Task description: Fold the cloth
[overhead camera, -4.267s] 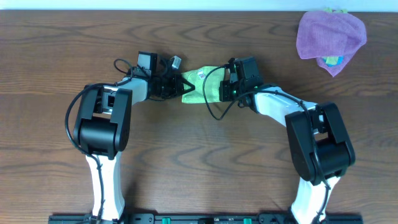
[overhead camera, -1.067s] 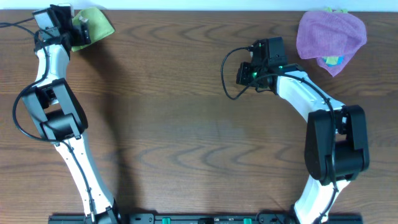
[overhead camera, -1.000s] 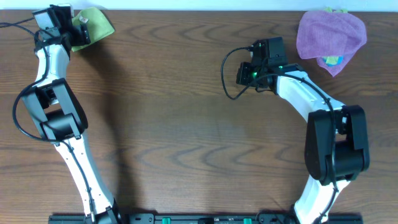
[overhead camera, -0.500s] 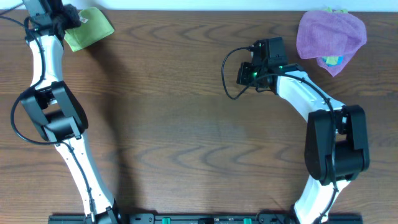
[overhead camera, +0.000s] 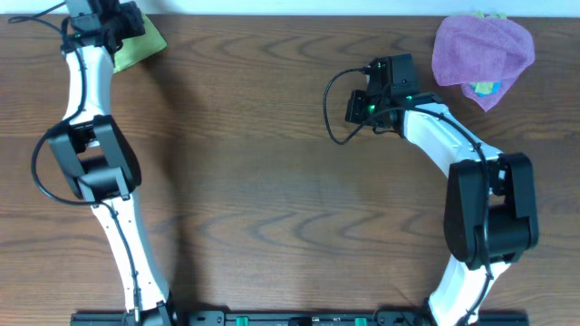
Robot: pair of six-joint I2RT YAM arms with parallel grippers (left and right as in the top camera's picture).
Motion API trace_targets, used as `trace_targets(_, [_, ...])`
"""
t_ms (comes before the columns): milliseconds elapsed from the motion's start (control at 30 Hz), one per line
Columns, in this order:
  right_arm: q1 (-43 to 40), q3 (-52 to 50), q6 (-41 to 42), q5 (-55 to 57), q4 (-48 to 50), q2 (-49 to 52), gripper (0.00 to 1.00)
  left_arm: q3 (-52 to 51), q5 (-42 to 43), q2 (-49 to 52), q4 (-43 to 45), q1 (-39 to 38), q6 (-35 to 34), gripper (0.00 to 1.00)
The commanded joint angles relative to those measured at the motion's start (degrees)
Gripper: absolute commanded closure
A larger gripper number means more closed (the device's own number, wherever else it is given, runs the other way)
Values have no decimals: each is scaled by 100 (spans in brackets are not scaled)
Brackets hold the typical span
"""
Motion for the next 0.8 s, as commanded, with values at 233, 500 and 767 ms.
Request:
trace_targets(233, [-83,92,-258,50,-9,-122,98,96,-490,597,446,9,26,94])
trace_targets(500, [-129,92,-398,50,-7,-122,98,96,-492,713,470,-11,109,95])
trace_targets(767, [-153,92,-404,50,-2,-122,99,96,-490,970,651,-31,131,95])
